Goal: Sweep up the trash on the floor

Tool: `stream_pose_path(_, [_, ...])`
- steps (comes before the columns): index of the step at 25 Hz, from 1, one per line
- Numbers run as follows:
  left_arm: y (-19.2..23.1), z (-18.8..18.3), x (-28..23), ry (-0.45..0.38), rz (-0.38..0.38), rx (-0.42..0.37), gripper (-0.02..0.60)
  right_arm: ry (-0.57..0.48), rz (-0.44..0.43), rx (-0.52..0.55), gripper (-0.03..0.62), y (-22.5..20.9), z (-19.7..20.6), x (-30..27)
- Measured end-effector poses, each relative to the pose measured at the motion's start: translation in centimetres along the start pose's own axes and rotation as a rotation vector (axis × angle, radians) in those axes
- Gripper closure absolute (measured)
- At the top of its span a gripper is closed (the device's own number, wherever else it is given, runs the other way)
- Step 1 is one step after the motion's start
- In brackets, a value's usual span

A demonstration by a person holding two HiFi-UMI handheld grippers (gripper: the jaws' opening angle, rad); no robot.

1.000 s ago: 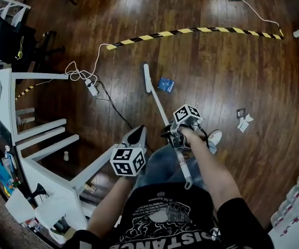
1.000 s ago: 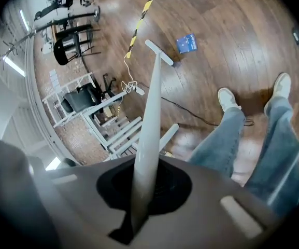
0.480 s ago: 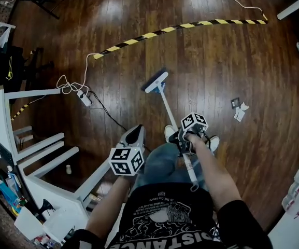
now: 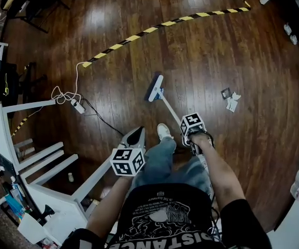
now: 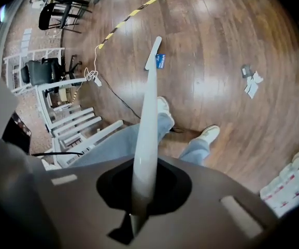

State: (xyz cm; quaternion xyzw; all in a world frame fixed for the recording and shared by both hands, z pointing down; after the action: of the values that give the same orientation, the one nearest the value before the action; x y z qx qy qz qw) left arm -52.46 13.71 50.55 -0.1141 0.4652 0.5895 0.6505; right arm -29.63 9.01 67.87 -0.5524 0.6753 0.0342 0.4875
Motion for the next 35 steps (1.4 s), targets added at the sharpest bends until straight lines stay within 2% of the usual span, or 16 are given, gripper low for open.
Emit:
stream_pose_path(15, [-13.7, 3.7, -3.9, 0.021, 0.062, -0.078, 0.577, 0.047, 0.276, 0.156, 0.594, -15.7, 9.4, 4.0])
stream_pose_path(27, [-25.5, 6.8, -7.3, 0.043, 0.128, -0.136, 0.577, 0.052, 0.332, 0.138, 0.594, -26.6, 17.0, 7.6])
stream_pose_path(35, [-31.5, 8.6, -9.0, 0.052, 0.143, -0.178, 0.577, 0.042, 0.357, 0.136, 0.594, -32.9, 20.9, 9.3])
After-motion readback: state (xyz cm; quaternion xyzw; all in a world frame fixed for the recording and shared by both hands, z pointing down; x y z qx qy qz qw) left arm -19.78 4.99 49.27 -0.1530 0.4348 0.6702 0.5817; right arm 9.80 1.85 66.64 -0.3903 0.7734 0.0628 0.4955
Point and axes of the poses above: the fingertips, and each gripper's own axes: x backward along the fingers, y to its left, z out of its underside, the point moved 7 cm from there along x, backward along the fingers, and after that the axes turned 5 degrees about x, right-handed, at the moved point
